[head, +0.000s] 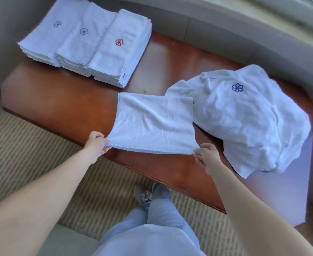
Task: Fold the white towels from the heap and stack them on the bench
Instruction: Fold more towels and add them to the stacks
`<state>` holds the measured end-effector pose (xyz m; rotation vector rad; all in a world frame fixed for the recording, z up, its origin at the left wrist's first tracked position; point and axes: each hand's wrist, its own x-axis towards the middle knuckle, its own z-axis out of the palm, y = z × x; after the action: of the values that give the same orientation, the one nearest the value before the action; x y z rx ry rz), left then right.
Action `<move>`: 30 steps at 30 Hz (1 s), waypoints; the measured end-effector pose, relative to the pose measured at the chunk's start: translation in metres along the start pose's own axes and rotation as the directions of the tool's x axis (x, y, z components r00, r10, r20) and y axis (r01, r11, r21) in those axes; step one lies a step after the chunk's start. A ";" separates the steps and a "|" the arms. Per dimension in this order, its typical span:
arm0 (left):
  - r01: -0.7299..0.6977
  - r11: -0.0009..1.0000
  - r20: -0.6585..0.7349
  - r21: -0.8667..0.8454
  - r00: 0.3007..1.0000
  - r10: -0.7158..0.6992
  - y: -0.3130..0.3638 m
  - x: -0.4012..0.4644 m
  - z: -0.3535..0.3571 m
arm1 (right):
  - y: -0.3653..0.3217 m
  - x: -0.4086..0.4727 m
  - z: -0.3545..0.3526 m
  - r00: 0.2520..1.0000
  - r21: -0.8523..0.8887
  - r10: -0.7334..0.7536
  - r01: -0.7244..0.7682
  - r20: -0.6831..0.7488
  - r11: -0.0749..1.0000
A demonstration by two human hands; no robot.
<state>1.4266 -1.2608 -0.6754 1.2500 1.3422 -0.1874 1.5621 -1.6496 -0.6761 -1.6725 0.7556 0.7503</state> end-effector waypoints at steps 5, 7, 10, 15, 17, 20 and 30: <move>-0.134 0.966 0.115 -0.221 0.980 0.162 0.088 -0.044 0.001 | -0.092 -0.042 0.003 0.979 0.191 -0.200 0.189 0.040 0.963; -0.192 0.924 0.096 -0.332 0.967 0.235 0.131 -0.068 -0.001 | -0.136 -0.063 0.003 0.966 0.319 -0.258 0.241 0.012 0.917; -0.262 0.898 0.077 -0.354 0.949 0.307 0.179 -0.102 -0.006 | -0.186 -0.097 0.000 0.949 0.421 -0.309 0.304 -0.059 0.855; -0.267 0.928 0.129 -0.261 0.943 0.308 0.197 -0.133 -0.014 | -0.214 -0.127 0.000 0.947 0.476 -0.317 0.299 -0.044 0.827; -0.273 0.913 0.127 -0.302 0.938 0.323 0.205 -0.136 -0.015 | -0.222 -0.130 0.002 0.944 0.483 -0.325 0.307 -0.047 0.820; -0.284 0.900 0.109 -0.330 0.936 0.336 0.221 -0.138 -0.015 | -0.233 -0.129 0.002 0.939 0.500 -0.339 0.320 -0.056 0.805; -0.349 0.858 0.088 -0.377 0.909 0.408 0.219 -0.126 -0.023 | -0.231 -0.128 0.015 0.865 0.492 -0.498 0.463 -0.067 0.737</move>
<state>1.5316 -1.2223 -0.4474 1.1355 0.9105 0.2214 1.6683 -1.5758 -0.4453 -1.2719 0.3815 0.2092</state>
